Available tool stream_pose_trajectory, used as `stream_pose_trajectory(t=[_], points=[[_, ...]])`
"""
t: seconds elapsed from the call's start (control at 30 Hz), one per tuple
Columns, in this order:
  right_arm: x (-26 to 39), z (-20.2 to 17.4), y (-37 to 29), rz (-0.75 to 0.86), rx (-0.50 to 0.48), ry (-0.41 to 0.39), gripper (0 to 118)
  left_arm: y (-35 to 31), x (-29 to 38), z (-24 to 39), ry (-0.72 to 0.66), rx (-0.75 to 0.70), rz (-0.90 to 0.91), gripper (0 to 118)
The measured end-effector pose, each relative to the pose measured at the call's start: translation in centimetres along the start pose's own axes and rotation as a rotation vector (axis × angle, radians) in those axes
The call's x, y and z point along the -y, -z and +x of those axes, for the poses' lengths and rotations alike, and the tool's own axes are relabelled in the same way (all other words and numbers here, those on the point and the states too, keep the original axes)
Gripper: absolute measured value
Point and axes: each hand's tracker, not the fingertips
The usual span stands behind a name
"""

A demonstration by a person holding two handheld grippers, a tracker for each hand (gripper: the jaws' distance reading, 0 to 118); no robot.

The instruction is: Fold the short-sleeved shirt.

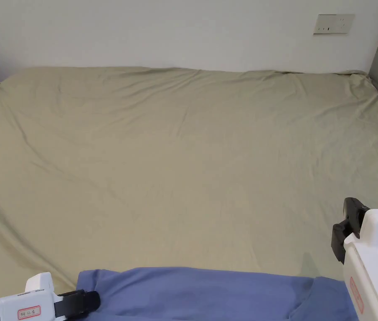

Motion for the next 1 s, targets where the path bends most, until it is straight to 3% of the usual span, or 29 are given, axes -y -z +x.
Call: stream_pose_trajectory(t=[0.1, 0.13, 0.23, 0.37, 0.67, 0.8, 1.0], points=[[-0.2, 0.4, -0.2, 0.006, 0.009, -0.001, 2, -0.1, 0.3, 1.1, -0.012, 0.019, -0.015, 10], [-0.3, 0.5, -0.3, 0.007, 0.011, -0.001, 2, -0.6, 0.2, 1.9, 0.077, -0.043, 0.016, 10], [-0.7, 0.9, -0.5, 0.015, 0.013, 0.008, 2, -3.2, -0.4, 4.0, 0.157, -0.078, 0.066, 9], [-1.3, 1.2, -1.1, 0.039, 0.011, 0.018, 2, -6.9, -1.8, 4.6, 0.166, -0.092, 0.085, 8], [-1.4, 2.1, -2.3, 0.069, -0.017, 0.036, 2, -12.5, -3.0, 4.7, 0.230, -0.381, 0.124, 8], [-1.0, 2.6, -2.8, 0.066, -0.024, 0.049, 2, -11.2, -2.4, 8.8, 0.244, -0.372, 0.108, 8], [-0.8, 3.9, -3.6, 0.070, -0.015, 0.054, 2, -5.5, 0.0, 16.6, 0.350, -0.226, 0.009, 8]])
